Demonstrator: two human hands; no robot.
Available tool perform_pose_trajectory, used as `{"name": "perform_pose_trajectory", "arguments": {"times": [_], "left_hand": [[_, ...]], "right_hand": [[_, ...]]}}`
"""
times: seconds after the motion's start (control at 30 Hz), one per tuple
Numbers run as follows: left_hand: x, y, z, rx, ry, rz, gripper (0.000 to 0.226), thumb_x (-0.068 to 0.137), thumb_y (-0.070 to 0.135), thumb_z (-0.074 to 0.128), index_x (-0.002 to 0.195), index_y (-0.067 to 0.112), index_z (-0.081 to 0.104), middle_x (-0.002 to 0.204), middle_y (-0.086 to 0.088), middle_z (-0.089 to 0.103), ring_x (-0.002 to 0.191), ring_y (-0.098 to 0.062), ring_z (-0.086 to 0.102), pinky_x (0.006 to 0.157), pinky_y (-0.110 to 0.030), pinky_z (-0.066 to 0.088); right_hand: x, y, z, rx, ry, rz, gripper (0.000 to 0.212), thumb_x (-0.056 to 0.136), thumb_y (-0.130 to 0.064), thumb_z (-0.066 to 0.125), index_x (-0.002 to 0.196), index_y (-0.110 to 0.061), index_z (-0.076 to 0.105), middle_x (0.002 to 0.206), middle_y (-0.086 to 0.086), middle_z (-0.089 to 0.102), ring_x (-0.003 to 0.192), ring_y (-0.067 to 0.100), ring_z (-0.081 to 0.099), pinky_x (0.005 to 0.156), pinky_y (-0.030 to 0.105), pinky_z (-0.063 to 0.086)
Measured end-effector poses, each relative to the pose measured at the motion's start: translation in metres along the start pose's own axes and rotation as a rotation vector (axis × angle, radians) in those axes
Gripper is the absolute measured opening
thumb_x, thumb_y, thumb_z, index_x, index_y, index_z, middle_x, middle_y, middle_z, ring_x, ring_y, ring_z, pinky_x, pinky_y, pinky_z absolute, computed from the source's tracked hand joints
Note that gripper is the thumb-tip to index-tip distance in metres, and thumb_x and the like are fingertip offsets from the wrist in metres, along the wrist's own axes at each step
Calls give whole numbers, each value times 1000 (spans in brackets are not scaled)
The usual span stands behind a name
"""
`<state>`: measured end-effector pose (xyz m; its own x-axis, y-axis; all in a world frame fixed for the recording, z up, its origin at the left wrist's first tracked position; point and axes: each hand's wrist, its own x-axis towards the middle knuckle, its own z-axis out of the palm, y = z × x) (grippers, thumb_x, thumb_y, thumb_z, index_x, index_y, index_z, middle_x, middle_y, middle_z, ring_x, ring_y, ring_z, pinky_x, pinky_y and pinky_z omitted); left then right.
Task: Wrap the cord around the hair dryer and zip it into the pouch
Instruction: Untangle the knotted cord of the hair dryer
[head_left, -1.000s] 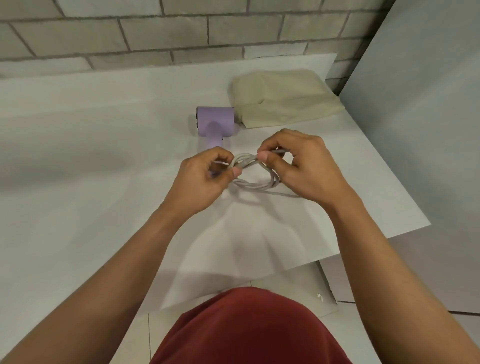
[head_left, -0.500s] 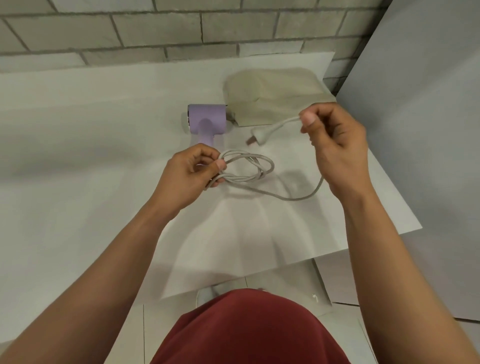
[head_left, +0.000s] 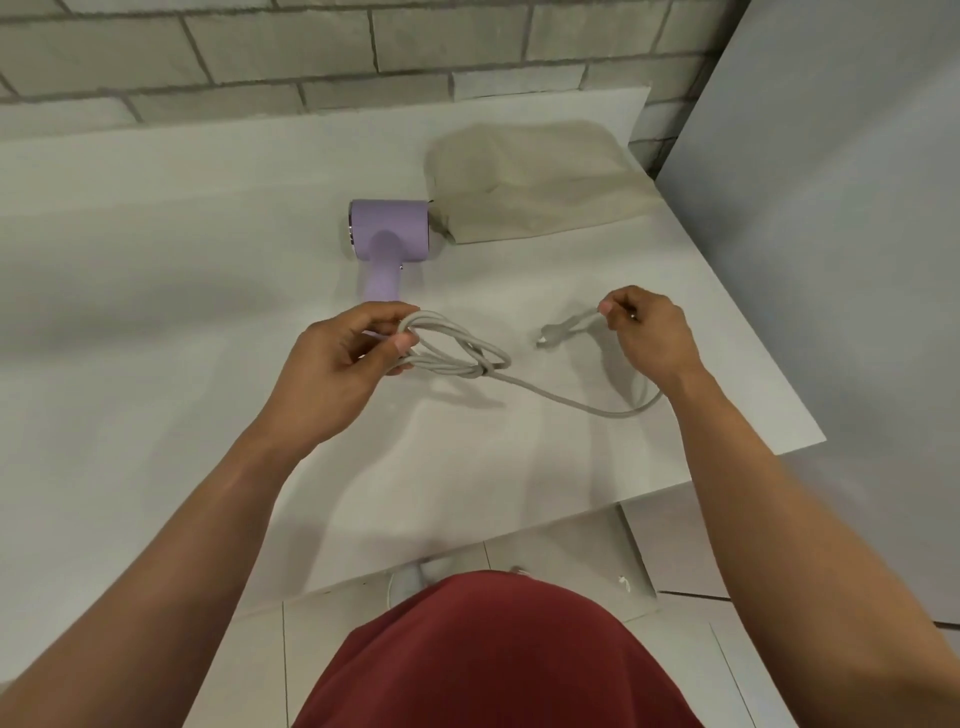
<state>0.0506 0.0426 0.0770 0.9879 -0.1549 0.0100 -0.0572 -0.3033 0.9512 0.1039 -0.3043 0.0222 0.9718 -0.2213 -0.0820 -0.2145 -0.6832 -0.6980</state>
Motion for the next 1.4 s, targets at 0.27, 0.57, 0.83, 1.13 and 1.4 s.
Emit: {"name": "perform_pose_trajectory", "arguments": {"times": [0.27,0.57,0.83,1.13,1.4], "left_hand": [[-5,-2,-5,-12,11,3,16,100,12,65,109,21,75,93,0,77,89,-16,75,84,-19,56],[-10,-1,-8,79,-10,67,19,98,9,67,108,22,76,100,6,77,96,-17,73,88,-22,55],[-9,5,-10,219,-36,201,21,94,13,73,113,19,79,107,8,75,99,-5,69,85,-11,47],[-7,3,-15,260,-77,235,21,91,12,76,109,23,80,111,10,74,105,-11,70,94,-22,52],[-8,-3,-15,152,43,198,30,92,-2,71,105,24,78,112,-5,67,91,-15,69,88,-19,54]], "right_hand": [[15,38,21,-321,75,26,28,105,-37,57,108,-15,75,109,10,63,101,35,60,84,49,53],[-1,8,28,-332,130,-125,22,101,-25,64,115,-14,77,123,10,66,112,38,59,89,47,52],[-65,-97,49,427,-453,-276,27,107,-25,59,130,-28,71,121,-13,75,114,0,66,103,25,51],[-66,-100,54,548,-733,-271,49,99,0,53,135,-31,66,141,-7,65,134,6,56,109,27,46],[-65,-90,62,493,-629,-150,31,108,-29,56,137,-33,67,137,-19,66,126,5,62,107,38,53]]}}
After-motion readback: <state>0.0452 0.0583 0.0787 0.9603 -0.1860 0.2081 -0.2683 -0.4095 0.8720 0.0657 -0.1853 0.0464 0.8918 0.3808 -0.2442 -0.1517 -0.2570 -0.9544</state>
